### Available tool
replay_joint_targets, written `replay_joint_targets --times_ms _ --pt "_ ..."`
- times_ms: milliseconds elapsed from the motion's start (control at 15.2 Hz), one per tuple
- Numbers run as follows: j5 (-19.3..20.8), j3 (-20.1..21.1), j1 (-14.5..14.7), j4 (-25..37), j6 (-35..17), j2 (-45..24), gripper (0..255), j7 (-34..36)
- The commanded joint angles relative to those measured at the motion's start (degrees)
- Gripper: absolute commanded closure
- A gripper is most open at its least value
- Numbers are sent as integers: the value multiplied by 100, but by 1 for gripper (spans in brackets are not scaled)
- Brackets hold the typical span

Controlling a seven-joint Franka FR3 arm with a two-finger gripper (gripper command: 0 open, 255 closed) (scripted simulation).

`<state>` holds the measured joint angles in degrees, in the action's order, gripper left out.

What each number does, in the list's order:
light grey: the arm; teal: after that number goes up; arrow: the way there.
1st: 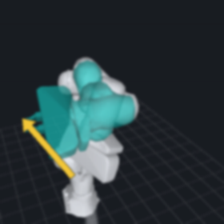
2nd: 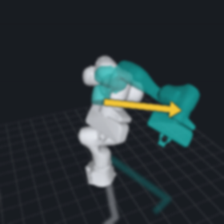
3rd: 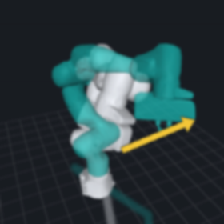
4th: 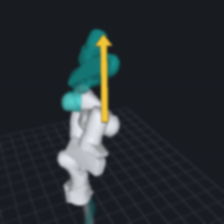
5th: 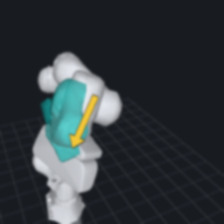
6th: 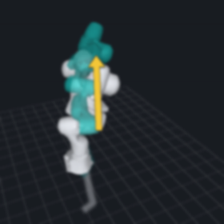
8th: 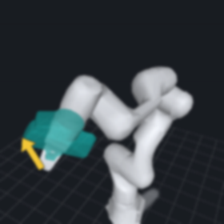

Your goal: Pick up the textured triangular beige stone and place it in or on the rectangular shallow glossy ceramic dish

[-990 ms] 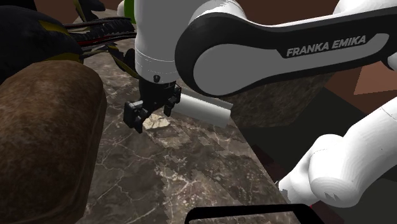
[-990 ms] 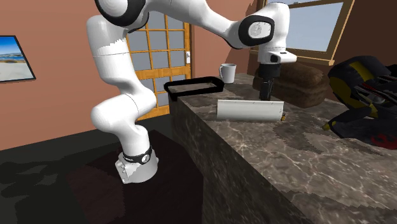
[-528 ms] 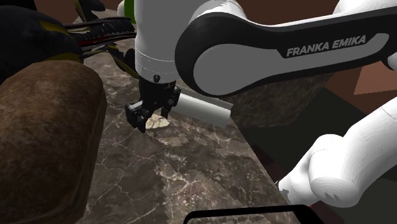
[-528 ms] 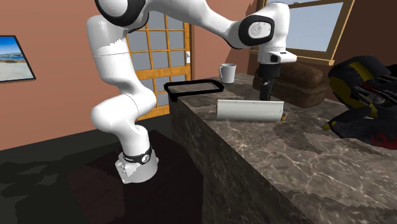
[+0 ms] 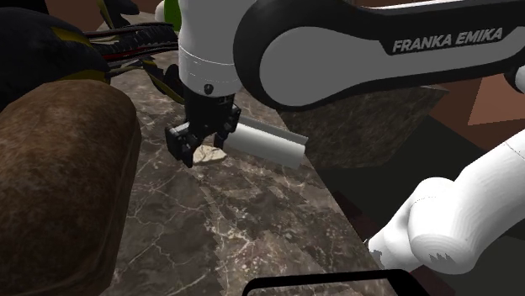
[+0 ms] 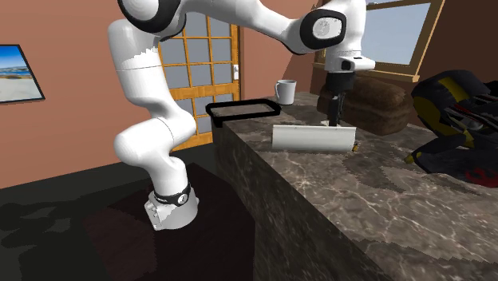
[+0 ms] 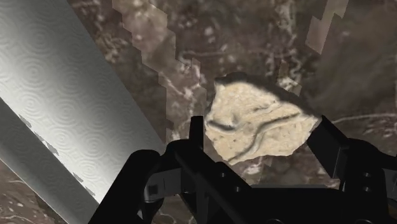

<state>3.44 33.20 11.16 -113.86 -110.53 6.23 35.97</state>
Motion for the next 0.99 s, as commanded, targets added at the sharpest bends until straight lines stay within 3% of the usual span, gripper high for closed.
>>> replay_joint_targets --times_ms 0,726,924 --pt "-20 1 6 137 163 29 255 -10" --pt "-41 -20 -8 968 1004 45 255 -94" --pt "-252 -2 69 670 1034 428 255 -59"
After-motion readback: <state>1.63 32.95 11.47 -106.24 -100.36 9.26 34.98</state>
